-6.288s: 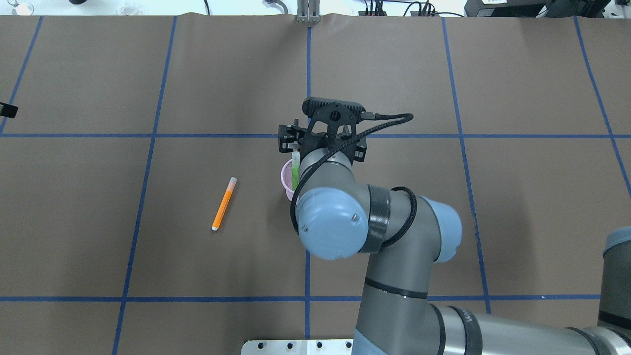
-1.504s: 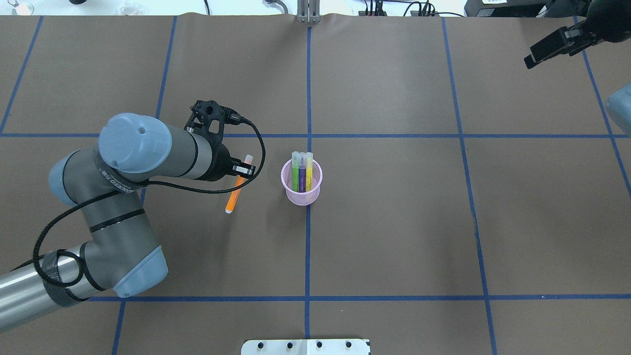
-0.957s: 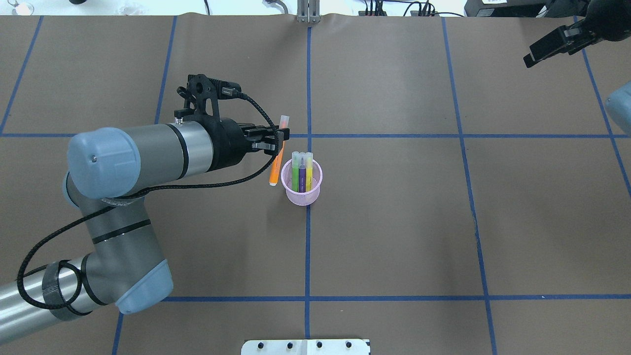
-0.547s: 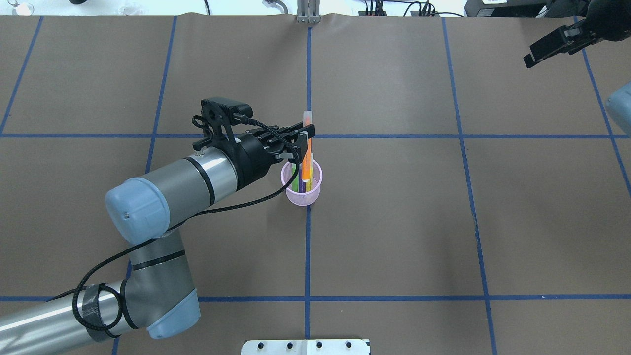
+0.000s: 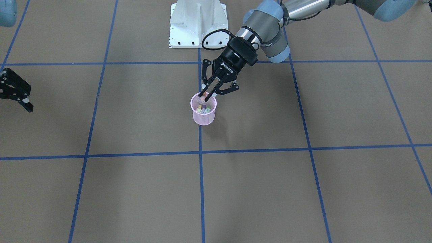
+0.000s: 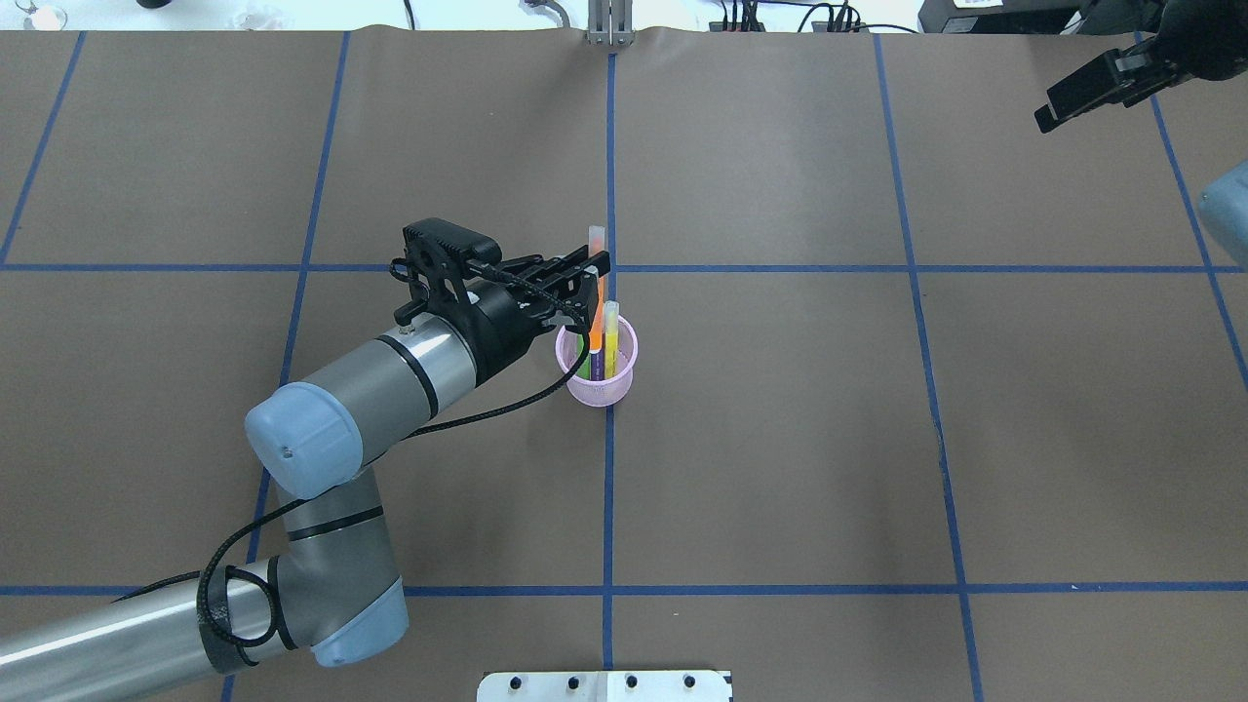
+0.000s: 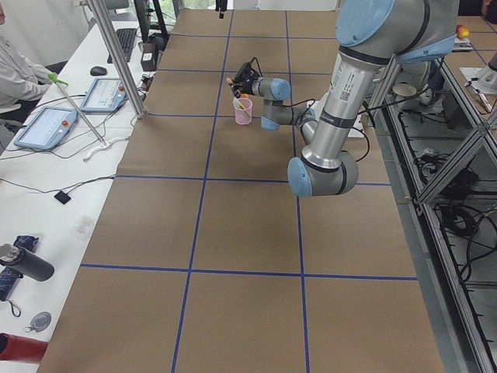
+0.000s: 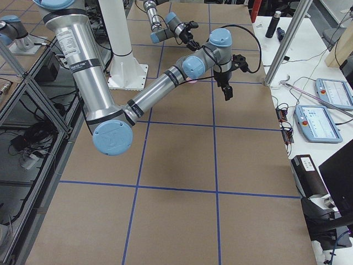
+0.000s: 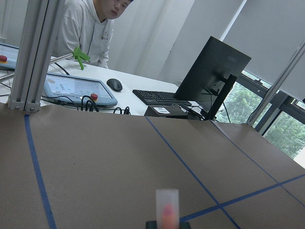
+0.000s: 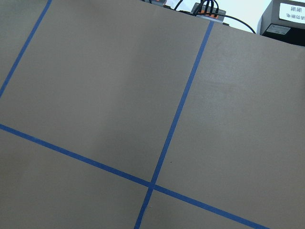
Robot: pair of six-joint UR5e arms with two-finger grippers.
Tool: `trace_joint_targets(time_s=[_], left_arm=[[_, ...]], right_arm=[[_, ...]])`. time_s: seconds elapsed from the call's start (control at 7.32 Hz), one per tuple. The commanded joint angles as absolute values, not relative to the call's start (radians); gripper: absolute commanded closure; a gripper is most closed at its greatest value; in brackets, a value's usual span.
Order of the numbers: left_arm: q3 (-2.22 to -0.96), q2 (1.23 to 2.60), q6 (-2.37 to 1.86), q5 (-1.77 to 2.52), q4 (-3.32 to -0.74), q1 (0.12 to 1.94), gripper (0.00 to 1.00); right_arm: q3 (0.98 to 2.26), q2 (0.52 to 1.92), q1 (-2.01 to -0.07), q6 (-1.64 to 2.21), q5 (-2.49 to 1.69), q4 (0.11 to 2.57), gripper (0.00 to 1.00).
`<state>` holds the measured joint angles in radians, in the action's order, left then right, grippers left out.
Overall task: Collect pens into pen holder
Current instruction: 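Lift the orange marker and lower it into the pink cup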
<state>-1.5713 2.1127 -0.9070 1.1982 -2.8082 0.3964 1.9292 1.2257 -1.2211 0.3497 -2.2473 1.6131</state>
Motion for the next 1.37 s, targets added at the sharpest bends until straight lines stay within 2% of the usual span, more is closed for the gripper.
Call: trace_joint_targets(time_s=[0.0,0.14,0.27,0.41,0.96,1.23], left_arm=[[-1.539,2.117,-0.902,1.184,-2.819,0.394,1.0],[-1.537,2.118,-0.902,1.184,-2.819,0.39,0.72],[-1.537,2.123,-0.902,1.184,-2.818,0.387,0.31],[-1.537,2.129,-0.902,1.184,-2.818,0.385,0.01],[-1.587,2.119,-0.9,1.254,-2.717,0.397,0.01],[-1.858,1.984,-0.9,1.368,-2.373,0.414,0.01]], right_arm=[[1.93,1.226,-1.221,0.35,-2.249,1.612,0.01],[1.93,1.226,-1.221,0.35,-2.249,1.612,0.01],[1.93,1.226,-1.221,0.35,-2.249,1.612,0.01],[1.93,1.226,-1.221,0.35,-2.249,1.614,0.01],[1.927,1.233,-1.233,0.35,-2.252,1.62,0.01],[1.905,1.261,-1.272,0.347,-2.256,1.637,0.01]])
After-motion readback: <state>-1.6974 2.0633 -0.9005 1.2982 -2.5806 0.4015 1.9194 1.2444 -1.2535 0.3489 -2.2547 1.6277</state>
